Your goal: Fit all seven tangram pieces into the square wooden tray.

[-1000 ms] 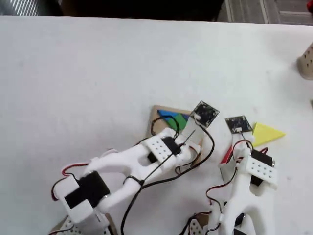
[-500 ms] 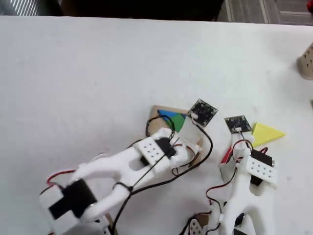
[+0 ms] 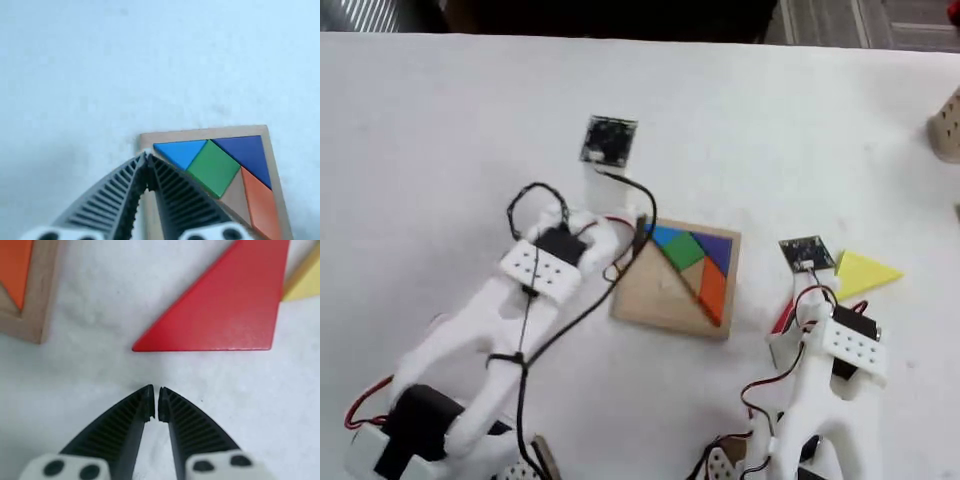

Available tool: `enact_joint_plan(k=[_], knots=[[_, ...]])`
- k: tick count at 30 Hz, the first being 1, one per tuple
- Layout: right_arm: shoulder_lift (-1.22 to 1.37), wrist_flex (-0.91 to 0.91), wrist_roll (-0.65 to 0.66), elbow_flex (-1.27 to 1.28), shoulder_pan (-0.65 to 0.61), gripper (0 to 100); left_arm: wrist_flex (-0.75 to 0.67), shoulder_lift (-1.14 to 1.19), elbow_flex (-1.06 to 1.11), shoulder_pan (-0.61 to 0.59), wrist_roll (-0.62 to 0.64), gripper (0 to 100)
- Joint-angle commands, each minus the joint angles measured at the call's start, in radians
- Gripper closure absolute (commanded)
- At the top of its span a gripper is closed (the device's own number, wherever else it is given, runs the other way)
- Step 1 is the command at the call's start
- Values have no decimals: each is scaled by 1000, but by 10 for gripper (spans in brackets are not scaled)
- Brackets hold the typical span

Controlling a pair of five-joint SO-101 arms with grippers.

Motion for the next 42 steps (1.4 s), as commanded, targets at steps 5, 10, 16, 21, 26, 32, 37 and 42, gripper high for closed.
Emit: enact_joint_plan(k=[5,10,16,21,26,32,37,42], knots=[[-28,-13,9,-5,-4,979,-20,-44,15,-58,0,823],[-28,-13,9,-5,-4,979,-26,-7,32,7,3,830],[-28,-13,9,-5,-4,979,-28,203,-117,12,3,978],[-28,-13,9,-5,-4,979,-28,325,-229,35,6,978],[-28,-13,9,-5,-4,979,-66,383,-267,137,6,978],[-28,-13,9,-5,-4,979,-114,470,-287,173,3,978],[-28,-13,9,-5,-4,979,-118,476,-287,196,0,978],[-28,-13,9,-5,-4,979,-112,470,-285,194,0,978]])
